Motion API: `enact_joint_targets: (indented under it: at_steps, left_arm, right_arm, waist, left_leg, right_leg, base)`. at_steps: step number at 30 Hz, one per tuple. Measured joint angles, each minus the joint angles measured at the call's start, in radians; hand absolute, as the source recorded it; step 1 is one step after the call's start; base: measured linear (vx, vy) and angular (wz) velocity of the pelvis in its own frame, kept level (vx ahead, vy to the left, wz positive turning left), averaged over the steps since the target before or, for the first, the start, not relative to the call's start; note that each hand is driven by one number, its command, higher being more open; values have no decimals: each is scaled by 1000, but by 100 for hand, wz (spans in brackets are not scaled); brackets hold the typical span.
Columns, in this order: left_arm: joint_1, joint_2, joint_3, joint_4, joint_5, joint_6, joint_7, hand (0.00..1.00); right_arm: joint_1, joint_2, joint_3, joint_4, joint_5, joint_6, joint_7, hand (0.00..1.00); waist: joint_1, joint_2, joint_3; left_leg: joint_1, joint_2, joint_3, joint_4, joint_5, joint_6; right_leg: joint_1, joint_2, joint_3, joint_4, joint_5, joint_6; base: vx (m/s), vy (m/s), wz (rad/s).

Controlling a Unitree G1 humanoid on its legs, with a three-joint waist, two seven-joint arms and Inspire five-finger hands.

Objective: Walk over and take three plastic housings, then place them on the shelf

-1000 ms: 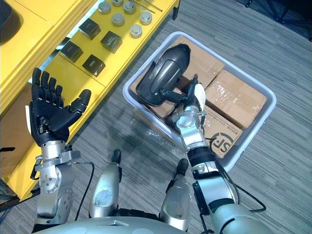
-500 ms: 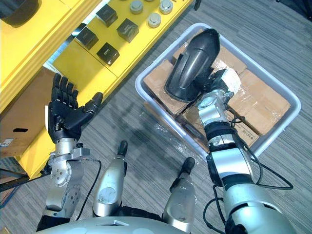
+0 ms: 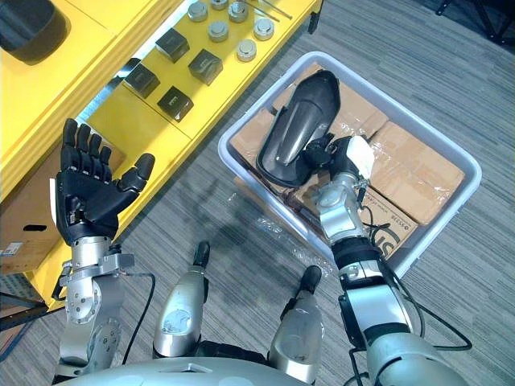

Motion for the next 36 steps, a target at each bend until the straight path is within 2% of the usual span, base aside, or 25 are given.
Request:
enact_joint_targets:
  at_steps: [2, 5, 7, 11, 14, 18, 20, 24, 30, 36]
  left_arm:
    - [2, 0, 0, 0, 0, 0, -2, 100]
    - [7, 0, 6, -1, 0, 0, -17, 100]
    - [16, 2, 11, -1, -1, 1, -48, 100]
    - [-5, 7, 8, 3, -9, 90, -100, 100]
    - [-22, 25, -7, 44, -86, 164, -164, 100]
    - [-165, 86, -69, 221, -181, 276, -195, 100]
    - [-281, 114, -83, 352, -255, 356, -197, 100]
    - [-429, 142, -80, 531, -438, 435, -205, 100]
    - [-607, 199, -71, 674, -620, 474, -242, 100]
    - [-737, 224, -65, 686, -751, 475, -277, 100]
  right_arm:
    - [51, 15, -19, -69, -1, -4, -2, 0]
    - [125, 57, -25, -143, -22, -12, -1, 0]
    - [164, 88, -23, -157, -48, -25, 0, 0]
    - [214, 97, -16, -201, -100, -51, -1, 0]
    - [214, 95, -16, -207, -120, -80, -16, 0]
    - [168, 71, -9, -185, -143, -112, -41, 0]
    - [101, 53, -2, -165, -156, -139, -45, 0]
    - [12, -18, 36, -126, -162, -194, -46, 0]
    - [-86, -79, 92, -92, -196, -249, -46, 0]
    - [-129, -83, 123, -59, -199, -293, -46, 0]
  waist:
    - [-1, -1, -1]
    - [-7, -19, -11]
    - [-22, -37, -27]
    - [-29, -51, -57]
    - [-50, -55, -92]
    - [-53, -57, -131]
    - [-76, -59, -132]
    - [-101, -59, -132]
    - [-107, -60, -131]
    - [-119, -68, -126]
  left_leg:
    - [6, 0, 3, -4, 0, 0]
    - [28, 3, 25, -19, 1, 0]
    - [33, 3, 32, -22, 1, 0]
    - [55, 4, 60, -35, 0, 0]
    - [65, 5, 80, -36, -4, -3]
    - [66, 14, 108, -34, -7, -6]
    - [66, 16, 119, -30, -6, -6]
    - [63, 28, 133, -16, -9, -9]
    - [28, 35, 147, 0, -9, -11]
    - [16, 35, 147, 8, -9, -11]
  right_leg:
    - [2, 0, 1, -1, 0, 1]
    - [4, 0, 14, -3, 0, 1]
    - [4, 1, 23, -6, 1, 2]
    - [4, 1, 46, -16, 8, 8]
    - [4, 2, 60, -30, 17, 10]
    - [2, 16, 87, -74, 52, 5]
    - [2, 20, 100, -94, 73, 2]
    - [-2, 33, 115, -106, 87, -3]
    - [-45, 41, 138, -105, 101, -9]
    - [-54, 41, 142, -103, 103, -11]
  base:
    - [19, -6, -4]
    - [37, -9, -13]
    - [39, -9, -13]
    - [4, -2, -16]
    - [-11, 1, -17]
    - [-26, -3, -23]
    - [-58, -5, -18]
    - [-48, -4, -14]
    - [-20, -3, -10]
    - [0, 0, 0]
